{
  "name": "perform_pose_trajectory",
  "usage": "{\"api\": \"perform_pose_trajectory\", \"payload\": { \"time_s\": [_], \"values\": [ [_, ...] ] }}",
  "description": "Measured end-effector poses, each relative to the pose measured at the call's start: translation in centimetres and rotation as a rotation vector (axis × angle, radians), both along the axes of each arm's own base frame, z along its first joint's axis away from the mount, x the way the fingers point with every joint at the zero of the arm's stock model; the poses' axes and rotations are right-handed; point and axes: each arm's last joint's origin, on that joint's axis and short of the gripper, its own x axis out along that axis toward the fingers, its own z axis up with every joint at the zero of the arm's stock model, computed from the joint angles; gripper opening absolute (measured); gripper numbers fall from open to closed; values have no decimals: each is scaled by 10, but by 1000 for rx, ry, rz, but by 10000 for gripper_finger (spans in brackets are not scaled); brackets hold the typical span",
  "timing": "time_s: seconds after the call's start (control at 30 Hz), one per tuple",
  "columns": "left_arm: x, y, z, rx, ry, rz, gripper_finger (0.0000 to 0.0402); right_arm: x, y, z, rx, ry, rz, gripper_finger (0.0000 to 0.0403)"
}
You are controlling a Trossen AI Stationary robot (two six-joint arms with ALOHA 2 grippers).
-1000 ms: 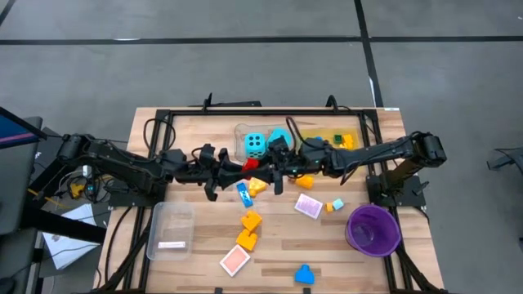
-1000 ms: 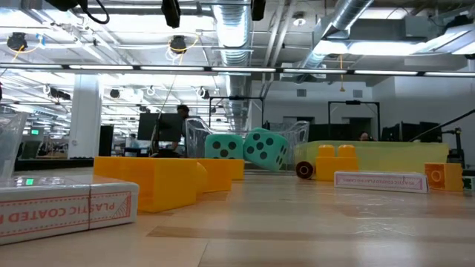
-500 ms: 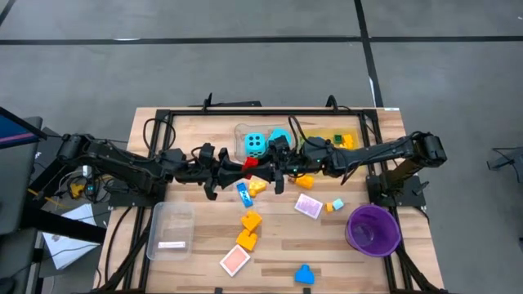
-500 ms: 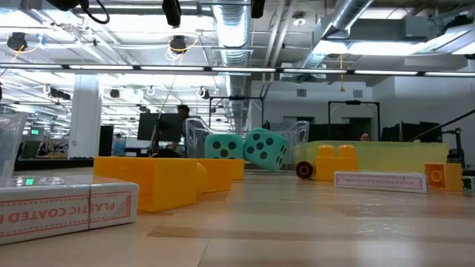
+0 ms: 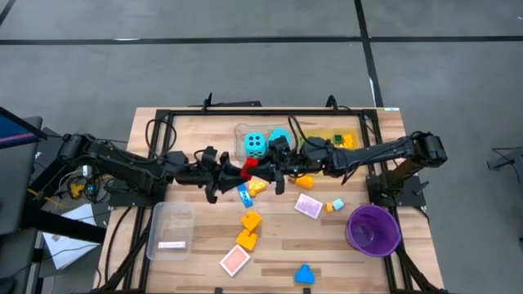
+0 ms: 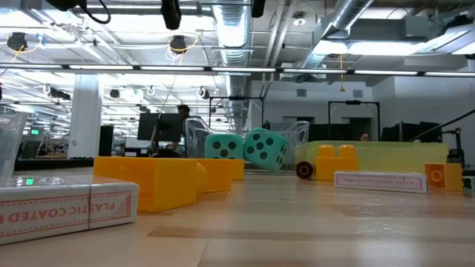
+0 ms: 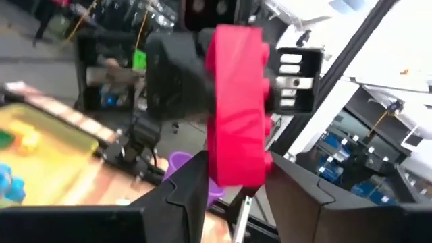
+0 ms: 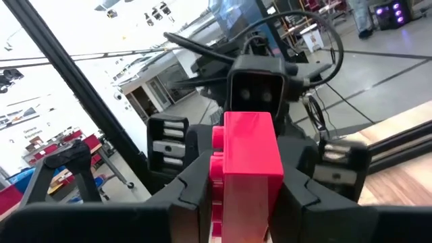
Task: Pick & Place Toys
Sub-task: Put the red game piece into the yellow bin
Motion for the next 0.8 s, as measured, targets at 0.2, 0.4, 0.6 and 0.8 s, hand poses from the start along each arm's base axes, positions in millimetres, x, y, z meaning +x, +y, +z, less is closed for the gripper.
{"api": "perform_pose_trajectory", "payload": {
  "time_s": [0.2,0.4,0.6,0.8],
  "values": [
    [1,-4,-9,-28,87,-61,145,0,0,2,0,-10,1,92],
    [-1,-14,-15,-14,156,-102,148,0,0,2,-3,-6,-2,92],
    [-3,-23,-22,2,222,-136,141,0,0,1,-4,-2,-1,92],
    [-5,-27,-34,29,350,-150,132,0,-1,1,-4,1,-3,92]
  ]
}}
